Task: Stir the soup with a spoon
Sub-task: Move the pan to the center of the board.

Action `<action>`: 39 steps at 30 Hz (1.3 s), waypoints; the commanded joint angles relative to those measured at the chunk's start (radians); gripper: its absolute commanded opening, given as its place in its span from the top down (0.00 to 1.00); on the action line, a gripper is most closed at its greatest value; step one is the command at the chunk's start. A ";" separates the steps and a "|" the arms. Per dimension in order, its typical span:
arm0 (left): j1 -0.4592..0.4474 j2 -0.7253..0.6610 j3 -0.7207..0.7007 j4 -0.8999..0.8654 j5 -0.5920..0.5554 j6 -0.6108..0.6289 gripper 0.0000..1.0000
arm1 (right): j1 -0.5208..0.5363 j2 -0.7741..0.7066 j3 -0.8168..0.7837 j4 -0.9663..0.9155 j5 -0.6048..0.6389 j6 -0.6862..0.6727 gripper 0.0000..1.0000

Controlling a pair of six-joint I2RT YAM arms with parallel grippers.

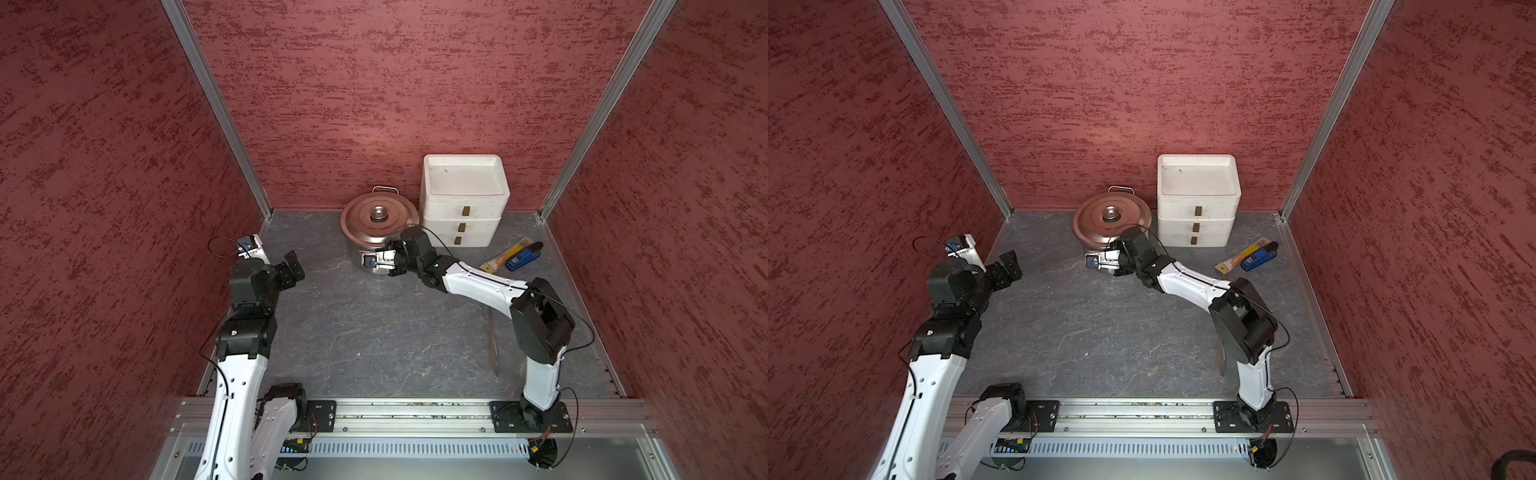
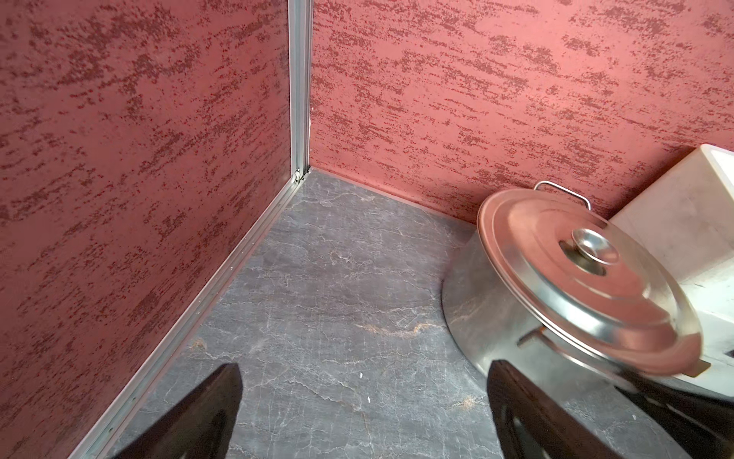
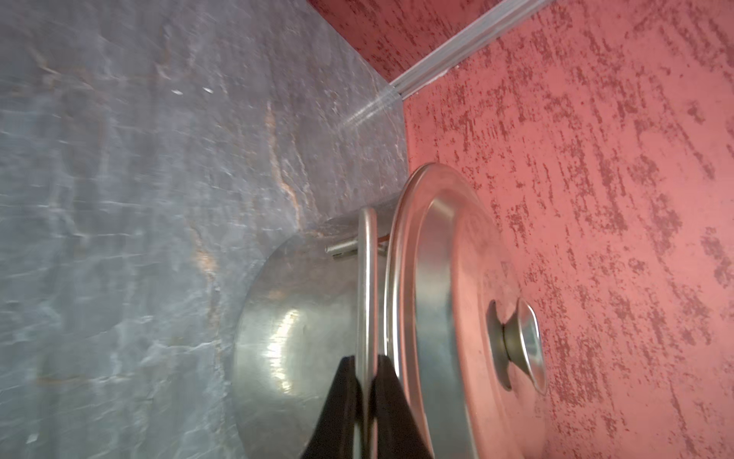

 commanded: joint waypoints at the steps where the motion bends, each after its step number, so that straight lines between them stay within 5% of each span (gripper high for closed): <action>1: 0.011 0.007 0.026 0.031 -0.028 0.004 0.00 | 0.086 -0.167 -0.073 0.044 -0.064 -0.020 1.00; 10: 0.012 0.002 0.026 0.008 -0.001 -0.062 0.00 | 0.269 -0.606 -0.436 -0.154 0.159 0.090 1.00; 20: 0.009 0.008 0.049 -0.043 0.100 -0.071 0.00 | 0.392 -1.019 -0.607 -0.551 0.480 0.290 1.00; 34: -0.049 0.005 0.066 -0.057 0.246 0.011 0.00 | 0.403 -1.069 -0.741 -0.536 0.476 0.353 1.00; 39: -0.120 0.021 0.076 -0.088 0.273 0.064 0.00 | 0.403 -1.072 -0.740 -0.572 0.417 0.370 0.82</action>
